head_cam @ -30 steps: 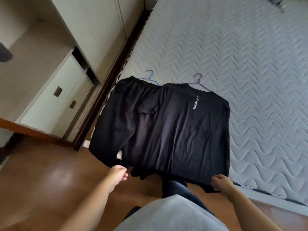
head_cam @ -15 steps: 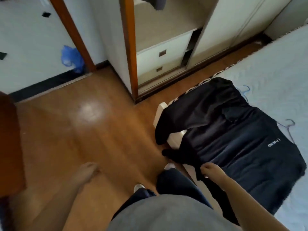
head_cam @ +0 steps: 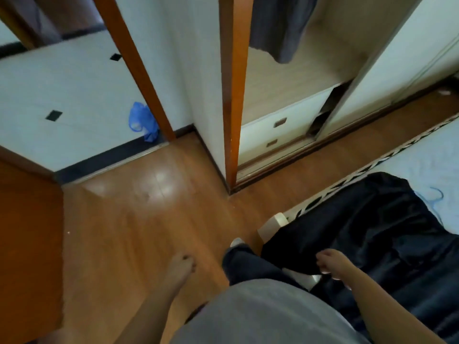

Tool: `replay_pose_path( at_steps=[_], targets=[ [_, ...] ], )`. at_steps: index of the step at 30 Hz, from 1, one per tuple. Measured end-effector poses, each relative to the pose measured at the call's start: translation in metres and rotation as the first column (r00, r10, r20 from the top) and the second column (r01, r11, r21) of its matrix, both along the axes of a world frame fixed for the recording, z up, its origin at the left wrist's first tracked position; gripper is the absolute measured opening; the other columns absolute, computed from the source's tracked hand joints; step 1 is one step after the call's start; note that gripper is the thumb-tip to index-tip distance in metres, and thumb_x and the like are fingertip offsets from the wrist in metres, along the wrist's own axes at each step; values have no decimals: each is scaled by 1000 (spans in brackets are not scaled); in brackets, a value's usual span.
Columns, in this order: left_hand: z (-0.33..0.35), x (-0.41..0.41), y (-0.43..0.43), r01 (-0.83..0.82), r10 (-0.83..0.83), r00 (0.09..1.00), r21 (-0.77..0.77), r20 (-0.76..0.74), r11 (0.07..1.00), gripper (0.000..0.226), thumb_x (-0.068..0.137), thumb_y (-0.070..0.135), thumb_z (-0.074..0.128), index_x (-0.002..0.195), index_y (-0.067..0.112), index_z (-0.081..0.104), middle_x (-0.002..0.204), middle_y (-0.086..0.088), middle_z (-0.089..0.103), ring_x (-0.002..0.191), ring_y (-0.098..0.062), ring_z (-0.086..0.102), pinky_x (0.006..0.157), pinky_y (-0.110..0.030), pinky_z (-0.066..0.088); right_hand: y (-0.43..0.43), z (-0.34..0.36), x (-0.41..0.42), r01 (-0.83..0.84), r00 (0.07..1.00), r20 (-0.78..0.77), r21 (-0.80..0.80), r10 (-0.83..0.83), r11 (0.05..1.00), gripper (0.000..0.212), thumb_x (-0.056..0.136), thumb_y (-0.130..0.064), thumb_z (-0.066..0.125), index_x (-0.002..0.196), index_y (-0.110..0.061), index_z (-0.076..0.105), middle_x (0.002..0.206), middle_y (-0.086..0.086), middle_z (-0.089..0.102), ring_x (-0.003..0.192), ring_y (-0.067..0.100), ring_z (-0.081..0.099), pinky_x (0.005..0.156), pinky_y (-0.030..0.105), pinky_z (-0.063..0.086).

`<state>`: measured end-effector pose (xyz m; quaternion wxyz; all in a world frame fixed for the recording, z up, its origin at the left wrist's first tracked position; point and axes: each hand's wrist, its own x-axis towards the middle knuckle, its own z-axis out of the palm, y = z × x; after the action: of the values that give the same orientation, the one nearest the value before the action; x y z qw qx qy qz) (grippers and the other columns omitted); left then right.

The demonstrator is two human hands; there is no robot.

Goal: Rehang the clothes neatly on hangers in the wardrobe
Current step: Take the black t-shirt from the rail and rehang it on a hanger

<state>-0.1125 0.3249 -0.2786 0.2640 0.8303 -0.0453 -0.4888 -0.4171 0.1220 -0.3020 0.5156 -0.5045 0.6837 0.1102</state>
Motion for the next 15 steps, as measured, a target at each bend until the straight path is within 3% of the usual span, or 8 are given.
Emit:
replay_pose_path(
  at_steps=[1, 3, 5, 7, 9, 12, 15],
  targets=[
    [10, 9, -29, 104, -102, 993, -28, 54, 994, 22, 94, 12, 42, 107, -1, 55, 94, -10, 60, 82, -19, 57, 74, -32, 50, -17, 6, 11, 8, 1000, 11, -14, -8, 1000, 22, 92, -5, 46, 71, -4, 53, 62, 6, 48, 53, 18, 43, 47, 22, 37],
    [32, 26, -88, 325, -305, 933, -86, 189, 942, 20, 95, 21, 43, 107, 10, 56, 95, -1, 59, 84, -12, 56, 71, -24, 49, -54, 24, 38, 20, 997, 72, -66, -15, 998, 21, 92, -7, 45, 72, -7, 52, 66, 8, 50, 57, 17, 45, 44, 17, 35],
    [59, 33, -143, 498, -443, 846, -140, 296, 856, 17, 96, 27, 41, 106, 22, 54, 97, 6, 58, 89, -8, 56, 76, -22, 47, -92, 41, 63, 45, 991, 130, -140, -27, 989, 15, 92, -11, 45, 80, -8, 54, 75, 11, 54, 63, 19, 48, 51, 21, 35],
    [86, 35, -187, 544, -471, 827, -232, 306, 806, 14, 95, 29, 42, 104, 29, 52, 101, 8, 59, 96, -9, 57, 83, -25, 46, -120, 59, 88, 75, 981, 187, -179, -41, 981, 12, 93, -18, 47, 99, -12, 55, 91, 9, 61, 77, 19, 57, 63, 25, 41],
    [107, 39, -224, 535, -453, 841, -327, 296, 779, 11, 94, 28, 44, 97, 37, 49, 101, 11, 60, 97, -6, 56, 82, -20, 43, -146, 69, 107, 119, 966, 251, -224, -61, 967, 22, 93, -22, 47, 114, -14, 53, 102, 6, 62, 91, 21, 61, 76, 28, 43],
    [129, 44, -271, 591, -496, 806, -397, 323, 702, 17, 93, 25, 46, 90, 42, 47, 100, 13, 60, 97, -3, 56, 85, -19, 44, -177, 85, 122, 181, 946, 312, -271, -92, 945, 22, 93, -25, 48, 112, -15, 53, 107, 3, 62, 93, 19, 61, 72, 25, 43],
    [138, 51, -321, 676, -565, 737, -424, 372, 602, 12, 93, 23, 46, 97, 33, 52, 100, 11, 61, 99, -5, 58, 90, -23, 47, -208, 88, 117, 295, 925, 320, -275, -202, 915, 26, 93, -23, 48, 115, -9, 54, 105, 7, 65, 95, 21, 62, 74, 28, 44]
  ],
)
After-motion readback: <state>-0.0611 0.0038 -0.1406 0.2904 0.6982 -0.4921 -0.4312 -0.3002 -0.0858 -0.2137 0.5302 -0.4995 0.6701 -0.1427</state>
